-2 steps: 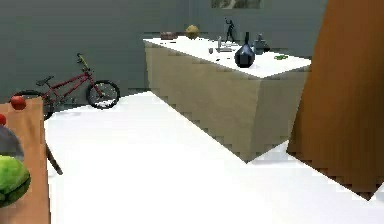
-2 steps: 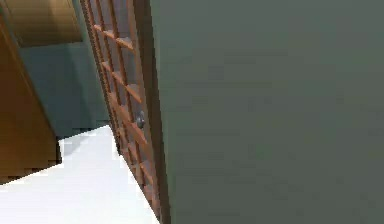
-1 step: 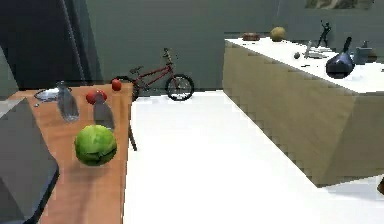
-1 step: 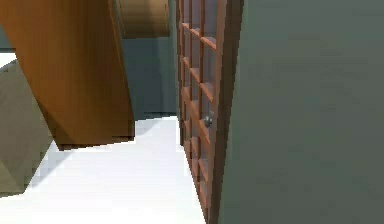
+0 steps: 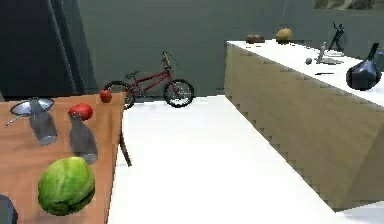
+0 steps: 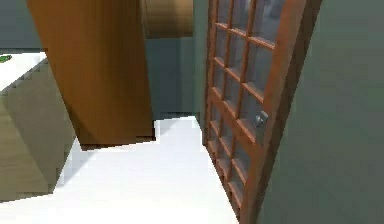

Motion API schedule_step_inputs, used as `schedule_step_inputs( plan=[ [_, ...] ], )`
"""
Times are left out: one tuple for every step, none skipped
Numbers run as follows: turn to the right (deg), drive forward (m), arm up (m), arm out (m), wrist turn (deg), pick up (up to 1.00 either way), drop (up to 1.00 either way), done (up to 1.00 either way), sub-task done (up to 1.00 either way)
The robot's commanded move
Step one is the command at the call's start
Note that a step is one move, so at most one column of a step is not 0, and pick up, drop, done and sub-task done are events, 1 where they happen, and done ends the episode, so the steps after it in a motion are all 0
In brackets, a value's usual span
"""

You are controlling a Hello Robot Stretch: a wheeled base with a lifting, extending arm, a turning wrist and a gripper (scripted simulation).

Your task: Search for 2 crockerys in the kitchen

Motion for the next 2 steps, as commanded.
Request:
schedule_step_inputs(
  plan=[
    [-6.0,0.0,0.0,0.0,0.0,0.0,0.0,0.0,0.0],
    [0.0,0.05,0.0,0.0,0.0,0.0,0.0,0.0,0.0]
  ],
)
